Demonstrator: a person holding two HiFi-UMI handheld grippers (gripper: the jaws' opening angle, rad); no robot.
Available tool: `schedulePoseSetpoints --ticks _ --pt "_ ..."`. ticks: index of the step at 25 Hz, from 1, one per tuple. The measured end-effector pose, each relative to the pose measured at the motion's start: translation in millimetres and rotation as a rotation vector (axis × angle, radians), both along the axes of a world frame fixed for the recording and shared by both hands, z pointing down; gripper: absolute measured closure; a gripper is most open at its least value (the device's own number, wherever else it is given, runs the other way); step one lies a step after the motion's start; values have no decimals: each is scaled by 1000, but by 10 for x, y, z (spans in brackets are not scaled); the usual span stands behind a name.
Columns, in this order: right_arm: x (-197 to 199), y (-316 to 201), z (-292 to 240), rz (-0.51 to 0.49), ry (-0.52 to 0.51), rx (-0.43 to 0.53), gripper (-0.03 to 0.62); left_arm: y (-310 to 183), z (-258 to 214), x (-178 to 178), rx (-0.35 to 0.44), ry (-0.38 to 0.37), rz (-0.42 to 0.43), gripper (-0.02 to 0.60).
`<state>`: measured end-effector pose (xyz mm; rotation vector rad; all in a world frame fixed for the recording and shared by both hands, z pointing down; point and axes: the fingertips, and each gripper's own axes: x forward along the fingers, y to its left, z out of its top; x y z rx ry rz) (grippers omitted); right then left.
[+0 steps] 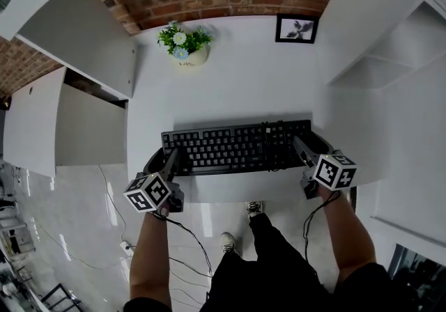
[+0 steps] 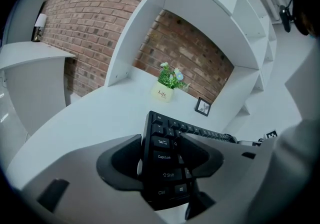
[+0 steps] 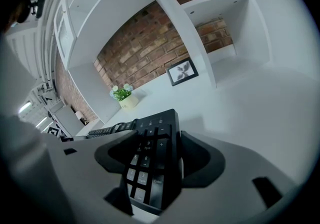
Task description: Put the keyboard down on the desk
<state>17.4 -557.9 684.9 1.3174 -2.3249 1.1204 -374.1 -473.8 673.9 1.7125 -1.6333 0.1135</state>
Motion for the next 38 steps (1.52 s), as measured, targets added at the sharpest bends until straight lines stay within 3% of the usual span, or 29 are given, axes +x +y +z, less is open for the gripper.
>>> schedulePoseSetpoints --ticks 21,33,38 --pt "-21 52 309 -16 59 -108 322 10 284 30 -91 -24 5 339" --pt "-28 62 351 -11 77 -125 324 30 276 14 -76 -46 4 338" --pt "-3 31 268 -12 149 -60 322 9 31 -45 -14 -120 7 337"
